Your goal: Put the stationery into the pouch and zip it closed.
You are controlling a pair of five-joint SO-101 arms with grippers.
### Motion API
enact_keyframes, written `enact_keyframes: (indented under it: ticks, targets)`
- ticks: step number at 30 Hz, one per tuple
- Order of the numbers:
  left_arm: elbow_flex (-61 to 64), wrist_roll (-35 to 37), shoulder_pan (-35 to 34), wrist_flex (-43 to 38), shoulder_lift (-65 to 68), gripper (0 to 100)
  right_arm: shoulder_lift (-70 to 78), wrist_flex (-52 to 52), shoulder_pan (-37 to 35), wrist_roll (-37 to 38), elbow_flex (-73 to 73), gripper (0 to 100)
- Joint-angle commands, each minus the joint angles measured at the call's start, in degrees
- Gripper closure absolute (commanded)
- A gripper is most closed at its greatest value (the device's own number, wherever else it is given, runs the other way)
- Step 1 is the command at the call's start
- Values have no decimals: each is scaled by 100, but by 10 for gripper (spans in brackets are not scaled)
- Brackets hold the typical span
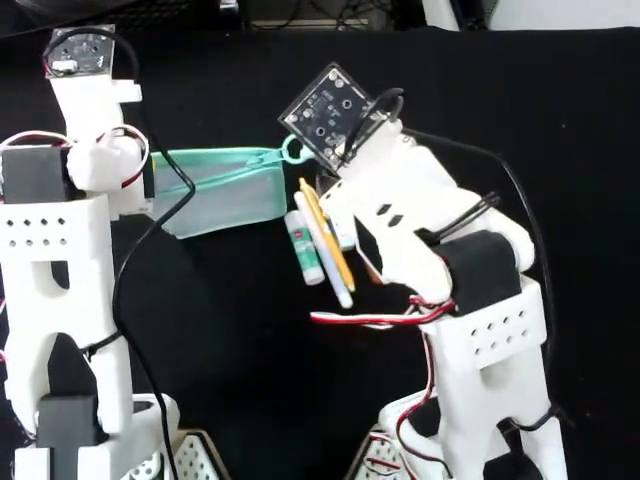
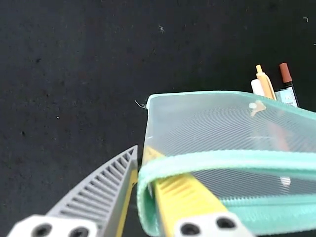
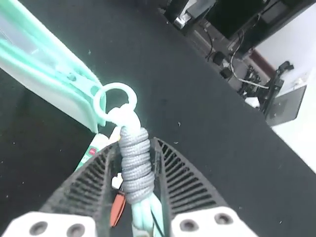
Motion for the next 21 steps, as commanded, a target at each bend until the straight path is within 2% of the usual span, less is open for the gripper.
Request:
enact_keyframes:
  ticks: [1, 12, 18, 21]
  targets:
    - [-365, -18, -84, 35, -18, 970, -198, -70, 255, -35, 84, 987]
    - [-110, -44, -92, 26, -18, 970, -207, -53, 229, -88, 119, 975]
    - [-110, -53, -92, 18, -18, 970, -338, 457, 176, -475, 127, 749]
    - [-110, -35, -303, -229, -18, 970, -673, 677, 123, -519, 101, 750]
